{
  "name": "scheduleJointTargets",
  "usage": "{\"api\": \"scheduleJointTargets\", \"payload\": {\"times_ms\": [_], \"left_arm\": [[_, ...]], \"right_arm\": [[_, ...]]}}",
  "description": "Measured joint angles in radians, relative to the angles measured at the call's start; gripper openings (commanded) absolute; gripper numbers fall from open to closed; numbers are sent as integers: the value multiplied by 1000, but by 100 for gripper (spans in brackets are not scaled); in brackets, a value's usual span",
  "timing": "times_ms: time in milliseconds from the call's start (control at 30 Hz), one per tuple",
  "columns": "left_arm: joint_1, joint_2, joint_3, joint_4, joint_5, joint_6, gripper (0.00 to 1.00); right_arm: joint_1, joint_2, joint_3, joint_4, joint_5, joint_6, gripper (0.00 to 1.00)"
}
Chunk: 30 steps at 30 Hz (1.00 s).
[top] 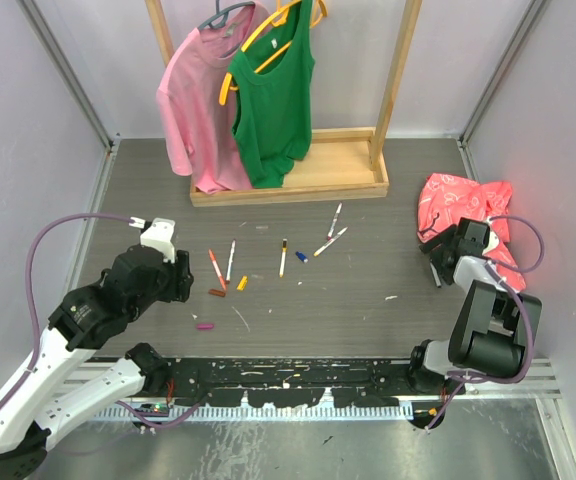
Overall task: Insert the pens into the pen caps
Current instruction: Pick up the pen from the center of the board.
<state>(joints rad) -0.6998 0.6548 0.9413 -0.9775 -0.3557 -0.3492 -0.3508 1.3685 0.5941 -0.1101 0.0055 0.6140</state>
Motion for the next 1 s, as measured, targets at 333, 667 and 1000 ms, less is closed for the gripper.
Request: {"api": "scheduleJointTargets", "payload": {"times_ms": [333, 667, 1000], "left_arm": [[0, 6, -2, 0, 8, 3, 55], [1, 7, -3, 0, 12, 3, 56], [2, 7, -3, 0, 15, 3, 56]], "right_arm": [[26, -13, 13, -89, 55, -31, 72], [145, 80, 118, -221, 190, -114, 68], [163, 121, 160, -280, 219, -169, 46]]}}
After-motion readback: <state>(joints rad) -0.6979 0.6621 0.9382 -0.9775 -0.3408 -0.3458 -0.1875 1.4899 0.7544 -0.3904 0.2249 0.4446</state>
